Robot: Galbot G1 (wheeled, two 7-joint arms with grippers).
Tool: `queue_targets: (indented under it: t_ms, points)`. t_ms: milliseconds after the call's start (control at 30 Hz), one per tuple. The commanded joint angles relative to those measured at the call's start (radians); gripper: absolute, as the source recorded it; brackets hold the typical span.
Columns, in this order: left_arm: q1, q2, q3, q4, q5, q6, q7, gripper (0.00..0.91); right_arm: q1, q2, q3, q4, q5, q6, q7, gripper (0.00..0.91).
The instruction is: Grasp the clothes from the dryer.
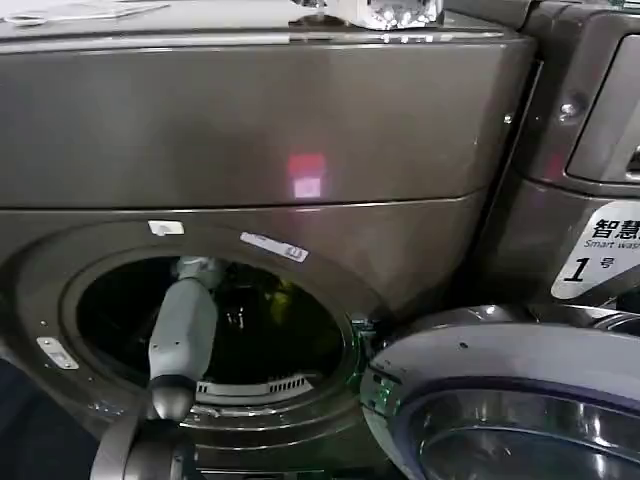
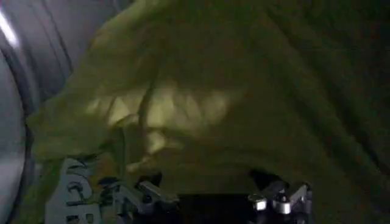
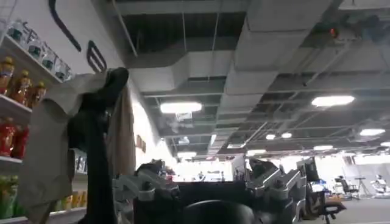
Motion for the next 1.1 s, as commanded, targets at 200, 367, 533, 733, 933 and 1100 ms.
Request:
queue_targets:
  t_ms: [200, 367, 533, 733, 933, 1100]
  points:
    - [0.009, 0.007, -0.003, 0.023, -0.035, 0.002, 0.012, 0.000, 0.003, 0.000, -0.005, 0.005, -0.001, 0.001, 0.000, 0.907]
    - [0.015, 0.009, -0.004, 0.026, -0.037, 0.000, 0.013, 0.000, 0.001, 0.002, -0.005, 0.004, 0.001, 0.002, -0.001, 0.907]
    - [0.022, 0.009, -0.004, 0.013, -0.039, 0.002, 0.005, 0.000, 0.000, 0.006, -0.008, 0.005, 0.002, 0.003, -0.001, 0.907]
    - [0.031, 0.007, 0.011, -0.037, -0.106, 0.090, -0.062, 0.000, -0.001, 0.006, -0.006, 0.007, 0.002, 0.001, -0.003, 0.907]
    - [0.026, -0.004, 0.013, -0.056, -0.214, 0.139, -0.263, 0.000, 0.002, 0.013, -0.013, 0.012, 0.003, -0.009, -0.003, 0.907]
    - [0.029, -0.010, 0.011, -0.066, -0.359, 0.190, -0.516, 0.000, 0.004, 0.013, -0.016, 0.010, 0.000, -0.010, -0.004, 0.907]
